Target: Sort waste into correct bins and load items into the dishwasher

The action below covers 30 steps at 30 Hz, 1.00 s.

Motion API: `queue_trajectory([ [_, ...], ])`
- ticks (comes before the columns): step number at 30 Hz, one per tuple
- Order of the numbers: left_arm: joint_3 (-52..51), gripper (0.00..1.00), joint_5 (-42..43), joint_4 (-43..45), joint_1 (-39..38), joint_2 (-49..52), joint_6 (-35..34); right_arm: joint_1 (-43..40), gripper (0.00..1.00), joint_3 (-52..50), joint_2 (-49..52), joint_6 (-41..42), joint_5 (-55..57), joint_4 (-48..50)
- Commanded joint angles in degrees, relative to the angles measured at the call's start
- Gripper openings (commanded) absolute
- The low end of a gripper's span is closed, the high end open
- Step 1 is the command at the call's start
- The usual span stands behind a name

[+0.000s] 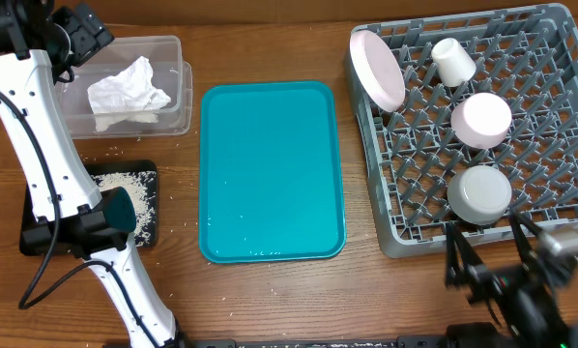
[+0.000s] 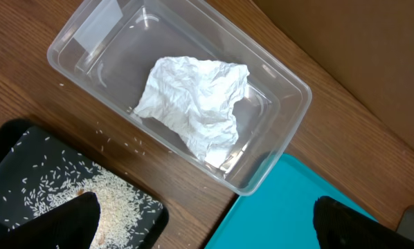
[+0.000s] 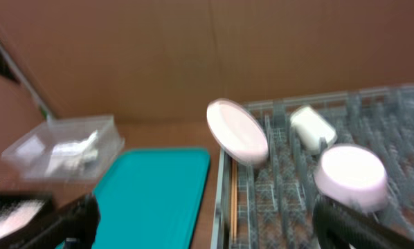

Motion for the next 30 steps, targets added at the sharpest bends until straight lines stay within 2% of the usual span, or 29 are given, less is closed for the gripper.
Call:
queue_trajectory([
  [1, 0.74, 1.0, 0.22, -0.09, -0.07, -0.87, 0.61, -0.26, 1.0, -11.28, -2.25, 0.04, -0.5, 9.35],
  [6, 0.74, 1.0, 0.22, -0.09, -0.07, -0.87, 0.61, -0.26, 1.0, -24.83, -3.85, 0.22, -0.5, 28.96],
  [10, 0.74, 1.0, 0.22, -0.11, -0.07, -0.87, 0.61, -0.26, 1.0, -31.58, -7.06, 0.2, -0.17, 37.79],
  [15, 0.74, 1.0, 0.22, -0.09, -0.07, -0.87, 0.61, -0.26, 1.0, -37.24, -11.56, 0.17, 2.8, 42.64],
  [22, 0.74, 1.0, 0.22, -0.09, -0.07, -0.87, 0.61, -0.33, 1.0, -43.93, -11.82, 0.15, 3.63, 51.36],
  [30, 0.74, 1.0, 0.22, -0.11, -0.07, -0.87, 0.61, -0.44, 1.0, -43.74, -11.82, -0.07, 9.84, 43.87],
])
